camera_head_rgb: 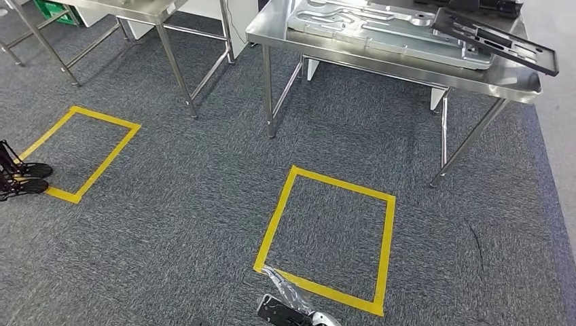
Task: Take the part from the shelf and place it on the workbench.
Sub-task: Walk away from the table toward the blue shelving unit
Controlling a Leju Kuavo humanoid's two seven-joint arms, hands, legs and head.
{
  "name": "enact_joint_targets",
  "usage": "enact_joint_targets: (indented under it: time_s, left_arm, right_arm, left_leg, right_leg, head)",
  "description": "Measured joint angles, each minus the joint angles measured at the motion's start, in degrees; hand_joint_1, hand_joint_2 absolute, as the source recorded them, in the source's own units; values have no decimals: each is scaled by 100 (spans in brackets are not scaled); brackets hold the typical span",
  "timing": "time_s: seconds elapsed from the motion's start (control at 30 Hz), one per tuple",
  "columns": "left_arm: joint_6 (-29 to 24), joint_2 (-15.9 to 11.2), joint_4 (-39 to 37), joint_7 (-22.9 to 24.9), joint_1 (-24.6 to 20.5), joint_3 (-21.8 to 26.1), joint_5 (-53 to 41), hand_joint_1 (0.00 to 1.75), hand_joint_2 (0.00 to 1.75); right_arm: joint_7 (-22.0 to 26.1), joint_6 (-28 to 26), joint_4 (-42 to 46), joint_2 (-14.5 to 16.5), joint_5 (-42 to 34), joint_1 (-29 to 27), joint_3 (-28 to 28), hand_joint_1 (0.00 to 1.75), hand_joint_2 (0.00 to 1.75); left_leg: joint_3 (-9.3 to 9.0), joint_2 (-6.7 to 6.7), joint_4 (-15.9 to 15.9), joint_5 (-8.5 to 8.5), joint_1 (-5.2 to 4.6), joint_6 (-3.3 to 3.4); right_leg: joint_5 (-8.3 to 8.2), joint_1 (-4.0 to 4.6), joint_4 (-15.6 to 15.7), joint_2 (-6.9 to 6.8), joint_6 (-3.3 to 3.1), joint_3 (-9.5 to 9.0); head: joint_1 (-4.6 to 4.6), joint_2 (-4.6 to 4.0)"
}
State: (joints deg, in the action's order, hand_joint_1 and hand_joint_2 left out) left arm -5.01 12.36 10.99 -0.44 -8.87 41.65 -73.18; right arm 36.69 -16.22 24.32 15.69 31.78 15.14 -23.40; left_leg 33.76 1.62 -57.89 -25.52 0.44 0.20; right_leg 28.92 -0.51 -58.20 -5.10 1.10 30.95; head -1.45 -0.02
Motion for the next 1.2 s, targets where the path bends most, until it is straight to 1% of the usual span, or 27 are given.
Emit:
enact_joint_targets:
  time_s: [0.03, 0.1, 0.17, 0.2, 0.23, 0.27, 0.3, 0.33, 0.37, 0.4, 0.47, 0.5, 0.53, 0.6, 0.67, 0.7, 0.73, 0.77, 0.8, 0.87, 0.9, 0.93, 1.0, 1.07, 1.13, 1.17, 1.2]
  left_arm:
    - [-5, 2, 0, 14, -3, 3, 0, 0, 0]
    - [-14, 8, 0, 39, -22, 11, 5, 0, 0]
    - [-21, 12, 0, 75, -34, 22, 13, 0, 0]
    - [-25, 12, 0, 98, -33, 27, 14, 0, 0]
    - [-28, 12, 0, 123, -33, 32, 6, 0, 0]
    - [-31, 14, 0, 146, -36, 34, -3, 0, 0]
    - [-32, 19, 0, 169, -43, 36, -13, 0, 0]
    - [-32, 28, 0, 192, -52, 38, -21, 0, 0]
    - [-34, 38, 0, 215, -65, 39, -26, 0, 0]
    - [-36, 46, 0, 234, -75, 41, -30, 0, 0]
    - [-43, 52, 0, 266, -87, 43, -35, 0, 0]
    - [-50, 53, 0, 279, -86, 43, -37, 0, 0]
    - [-58, 54, 0, 291, -89, 43, -39, 0, 0]
    - [-84, 54, 0, 305, -112, 43, -57, 0, 0]
    - [-107, 54, 0, 314, -132, 43, -81, 0, 0]
    - [-118, 54, 0, 321, -130, 43, -93, 0, 0]
    - [-136, 54, 0, 328, -124, 43, -98, 0, 0]
    - [-161, 54, 0, 337, -120, 43, -106, 0, 0]
    - [-191, 54, 0, 344, -121, 43, -119, 0, 0]
    - [-245, 61, 0, 352, -143, 41, -139, 0, 0]
    - [-276, 64, 0, 354, -150, 40, -146, 0, 0]
    - [-309, 68, 0, 354, -153, 40, -148, 0, 0]
    - [-388, 71, 0, 355, -144, 40, -148, 0, 0]
    - [-443, 78, 0, 355, -150, 40, -147, 0, 0]
    - [-470, 91, 0, 355, -167, 40, -146, 0, 0]
    - [-482, 98, 0, 355, -169, 40, -146, 0, 0]
    - [-496, 103, 0, 360, -166, 40, -145, 0, 0]
  right_arm:
    - [1, -1, 1, -4, 0, 3, -7, 0, 0]
    - [1, -7, -3, -21, -6, -5, -12, 0, 0]
    - [1, -21, -16, -38, -27, -23, -13, 0, 0]
    - [1, -35, -25, -42, -45, -29, -14, 0, 0]
    - [1, -51, -31, -45, -63, -33, -15, 0, 0]
    - [1, -72, -36, -45, -85, -35, -16, 0, 0]
    - [1, -92, -38, -47, -103, -35, -18, 0, 0]
    - [1, -110, -39, -51, -120, -35, -20, 0, 0]
    - [1, -132, -39, -55, -137, -36, -26, 0, 0]
    - [1, -151, -41, -59, -150, -39, -33, 0, 0]
    - [1, -180, -42, -59, -168, -45, -54, 0, 0]
    - [1, -190, -42, -52, -172, -47, -62, 0, 0]
    - [1, -198, -41, -46, -172, -47, -71, 0, 0]
    - [-8, -216, -40, -40, -170, -55, -90, 0, 0]
    - [-21, -231, -42, -49, -168, -75, -107, 0, 0]
    - [-27, -236, -42, -54, -166, -85, -114, 0, 0]
    - [-36, -240, -43, -58, -163, -90, -121, 0, 0]
    - [-44, -243, -42, -60, -161, -91, -129, 0, 0]
    - [-51, -246, -42, -60, -156, -90, -137, 0, 0]
    - [-60, -252, -40, -62, -147, -86, -147, 0, 0]
    - [-64, -254, -40, -65, -141, -84, -149, 0, 0]
    - [-70, -256, -40, -67, -137, -83, -151, 0, 0]
    - [-79, -256, -37, -66, -128, -78, -161, 0, 0]
    - [-83, -256, -32, -68, -121, -71, -179, 0, 0]
    - [-92, -256, -33, -80, -116, -81, -194, 0, 0]
    - [-99, -255, -36, -87, -116, -90, -198, 0, 0]
    - [-106, -255, -38, -93, -116, -100, -201, 0, 0]
  left_leg:
    - [-3, -50, 22, 19, 12, 39]
    - [1, -150, 45, 46, 24, 94]
    - [17, -268, 40, 54, 12, 116]
    - [21, -337, 36, 56, 5, 119]
    - [22, -409, 29, 56, 0, 120]
    - [19, -483, 21, 56, -3, 117]
    - [16, -554, 11, 56, -5, 113]
    - [21, -616, -3, 54, -14, 99]
    - [32, -671, -12, 55, -16, 76]
    - [47, -718, -15, 59, -11, 44]
    - [72, -794, 6, 79, 3, -36]
    - [81, -753, -3, 72, 4, -67]
    - [118, -651, -79, 16, -4, -93]
    - [337, -373, -561, -267, -2, -132]
    - [694, -253, -1309, -601, 28, -183]
    - [802, -233, -1538, -657, 46, -207]
    - [799, -213, -1546, -600, 63, -227]
    - [666, -178, -1301, -438, 77, -240]
    - [444, -100, -883, -239, 88, -246]
    - [73, 73, -197, -13, 62, -203]
    - [0, 119, -50, 8, 44, -171]
    - [-2, 109, -34, -11, 25, -133]
    - [7, 13, -6, 15, 29, -65]
    - [2, -83, 34, 50, 46, 8]
    - [8, -185, 51, 72, 49, 56]
    - [17, -240, 49, 76, 45, 68]
    - [22, -302, 46, 78, 40, 72]
  right_leg:
    - [90, -16, -105, 103, 28, 39]
    - [427, -35, -664, 368, 53, 293]
    - [731, -31, -1424, 472, 52, 682]
    - [738, -27, -1616, 486, 45, 796]
    - [630, -25, -1583, 497, 32, 805]
    - [423, -24, -1311, 521, 10, 696]
    - [185, -22, -896, 597, -22, 515]
    - [17, -22, -505, 710, -52, 343]
    - [-91, -21, -214, 795, -77, 216]
    - [-126, -13, -67, 858, -94, 156]
    - [-137, -9, -10, 815, -128, 139]
    - [-156, -15, 24, 770, -156, 123]
    - [-174, -30, 61, 712, -192, 104]
    - [-191, -37, 109, 566, -246, 76]
    - [-179, -22, 105, 415, -266, 77]
    - [-171, -19, 101, 343, -264, 77]
    - [-160, -19, 93, 277, -256, 75]
    - [-145, -22, 83, 217, -241, 67]
    - [-123, -22, 66, 161, -220, 55]
    - [-79, -1, 35, 71, -167, 36]
    - [-63, 17, 24, 36, -139, 28]
    - [-56, 28, 23, 6, -112, 22]
    - [-35, 14, 16, -40, -49, 5]
    - [126, -20, -175, 115, 7, 69]
    - [488, -34, -823, 371, 28, 365]
    - [650, -34, -1211, 437, 29, 560]
    - [727, -32, -1501, 470, 29, 713]
  head:
    - [0, 0]
    - [1, 0]
    - [1, 0]
    - [1, 0]
    - [1, 0]
    - [1, 0]
    - [1, 0]
    - [1, 0]
    - [1, 0]
    - [1, 0]
    - [0, 0]
    - [0, 0]
    - [-1, 0]
    - [-1, 0]
    - [-1, 0]
    - [-1, 0]
    - [-1, 0]
    - [-1, 0]
    - [-1, 0]
    - [-1, 0]
    - [0, 0]
    - [0, 0]
    - [0, 0]
    - [0, 0]
    - [1, 0]
    - [1, 0]
    - [1, 0]
